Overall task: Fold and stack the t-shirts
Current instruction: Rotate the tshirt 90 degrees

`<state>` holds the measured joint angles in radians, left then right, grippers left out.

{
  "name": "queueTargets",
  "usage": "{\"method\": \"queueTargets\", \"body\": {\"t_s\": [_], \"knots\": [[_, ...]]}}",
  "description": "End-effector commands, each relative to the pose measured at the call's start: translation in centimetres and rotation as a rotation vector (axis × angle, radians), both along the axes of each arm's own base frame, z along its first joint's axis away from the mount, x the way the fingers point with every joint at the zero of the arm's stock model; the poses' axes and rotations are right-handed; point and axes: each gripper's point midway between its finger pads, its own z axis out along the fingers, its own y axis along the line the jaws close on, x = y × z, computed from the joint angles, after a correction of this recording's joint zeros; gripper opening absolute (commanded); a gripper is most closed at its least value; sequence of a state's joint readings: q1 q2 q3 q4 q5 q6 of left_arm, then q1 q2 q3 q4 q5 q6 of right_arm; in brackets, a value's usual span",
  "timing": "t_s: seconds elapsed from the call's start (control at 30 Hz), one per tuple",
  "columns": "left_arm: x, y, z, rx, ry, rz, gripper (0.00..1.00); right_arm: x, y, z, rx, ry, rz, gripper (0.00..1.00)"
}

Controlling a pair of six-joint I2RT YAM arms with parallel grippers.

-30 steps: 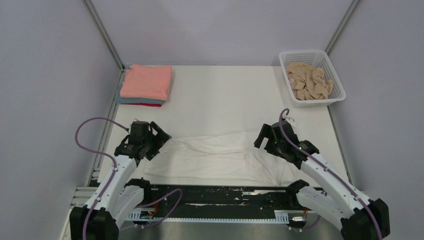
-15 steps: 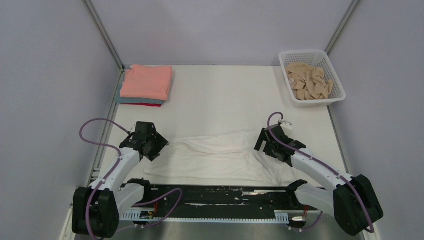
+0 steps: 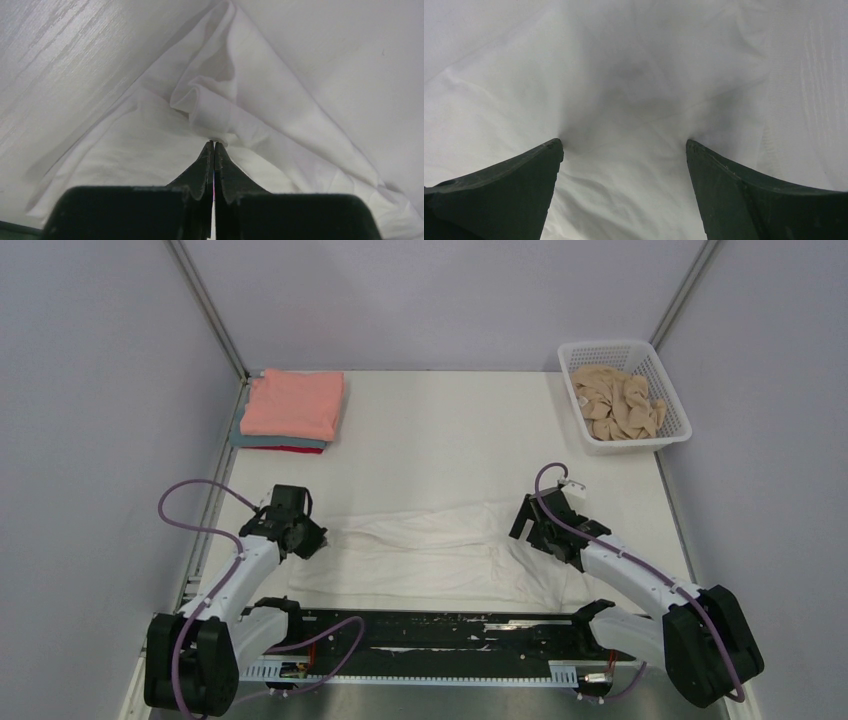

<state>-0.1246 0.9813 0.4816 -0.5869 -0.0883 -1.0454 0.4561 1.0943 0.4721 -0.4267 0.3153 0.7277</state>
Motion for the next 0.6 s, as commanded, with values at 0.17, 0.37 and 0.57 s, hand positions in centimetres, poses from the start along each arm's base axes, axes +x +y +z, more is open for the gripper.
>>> {"method": "queueTargets", "body": {"t_s": [0.17, 0.37, 0.57], "knots": [[-0.9, 1.0, 2.5, 0.049, -0.021, 0.015, 0.00, 0.2, -0.4, -0.3, -0.007, 0.003, -0.003, 1.00], [2.9, 0.5, 5.3, 0.031, -0.166, 0.009, 0.18, 0.2, -0.4, -0.2, -0.012, -0.005, 0.006, 1.00], [8.5, -2.6, 8.1, -0.066, -0.283, -0.089, 0.18, 0.0, -0.6, -0.5, -0.024, 0.006, 0.016, 1.00]]}}
